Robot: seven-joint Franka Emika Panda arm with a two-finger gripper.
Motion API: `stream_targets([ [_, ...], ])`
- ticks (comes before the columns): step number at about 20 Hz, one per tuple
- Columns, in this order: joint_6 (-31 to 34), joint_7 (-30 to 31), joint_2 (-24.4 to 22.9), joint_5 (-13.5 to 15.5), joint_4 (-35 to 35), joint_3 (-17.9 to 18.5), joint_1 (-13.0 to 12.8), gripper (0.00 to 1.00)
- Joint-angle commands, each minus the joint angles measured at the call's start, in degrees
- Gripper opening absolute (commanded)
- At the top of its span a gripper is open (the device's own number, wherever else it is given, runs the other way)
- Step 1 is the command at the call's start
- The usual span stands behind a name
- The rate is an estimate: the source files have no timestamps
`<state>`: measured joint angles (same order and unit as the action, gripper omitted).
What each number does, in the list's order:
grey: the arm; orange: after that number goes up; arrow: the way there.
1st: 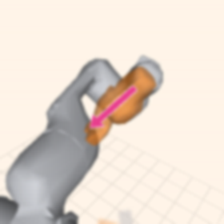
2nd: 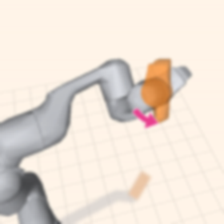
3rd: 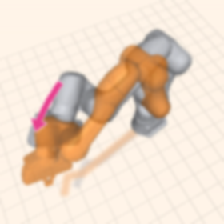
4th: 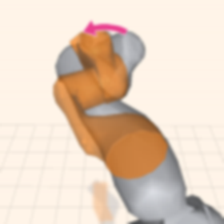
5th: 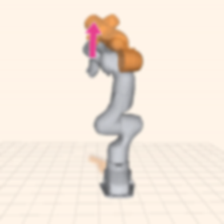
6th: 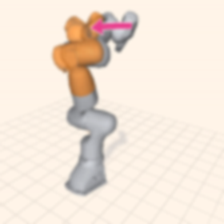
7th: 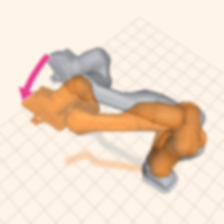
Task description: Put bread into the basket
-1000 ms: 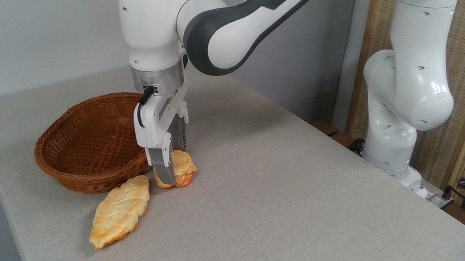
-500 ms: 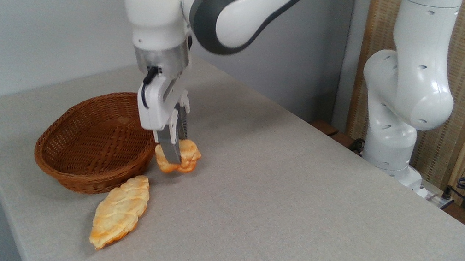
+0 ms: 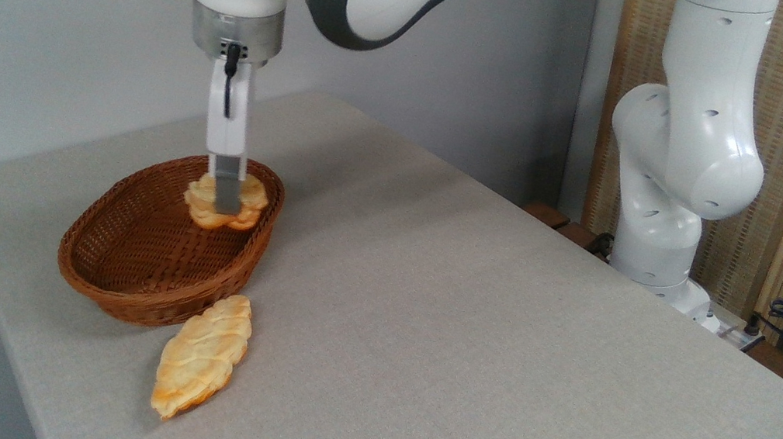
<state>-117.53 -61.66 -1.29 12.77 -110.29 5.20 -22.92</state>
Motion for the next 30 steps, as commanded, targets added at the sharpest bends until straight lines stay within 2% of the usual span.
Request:
stream_targets([
  [1,-7.68,0.93,4.88,1.90,1.31,-2.20,-0.20,0.54],
  [2,-10.58,1.19,6.37,1.90,1.31,-2.91,-0.20,0.77],
  [3,-12.96,1.89,7.78,1.82,1.31,-3.43,-0.20,0.93],
  [4,-14.64,2.42,8.84,1.56,1.31,-3.53,-0.28,1.00],
  [10,-15.53,2.34,10.43,1.47,1.40,-3.62,-0.20,1.00],
  [16,-15.53,2.78,10.08,1.64,1.57,-3.53,-0.11,1.00],
  [19,-14.75,5.84,8.77,1.38,2.18,-2.91,0.15,1.00],
  [21,-11.25,8.56,5.96,1.03,2.19,-2.13,0.77,1.00],
  [24,-4.48,11.82,2.53,-2.83,2.54,1.21,0.68,1.00],
  [28,2.29,18.58,1.38,-6.70,4.56,4.99,0.68,1.00],
  [30,5.37,20.70,0.94,-7.15,4.82,7.01,0.68,1.00],
])
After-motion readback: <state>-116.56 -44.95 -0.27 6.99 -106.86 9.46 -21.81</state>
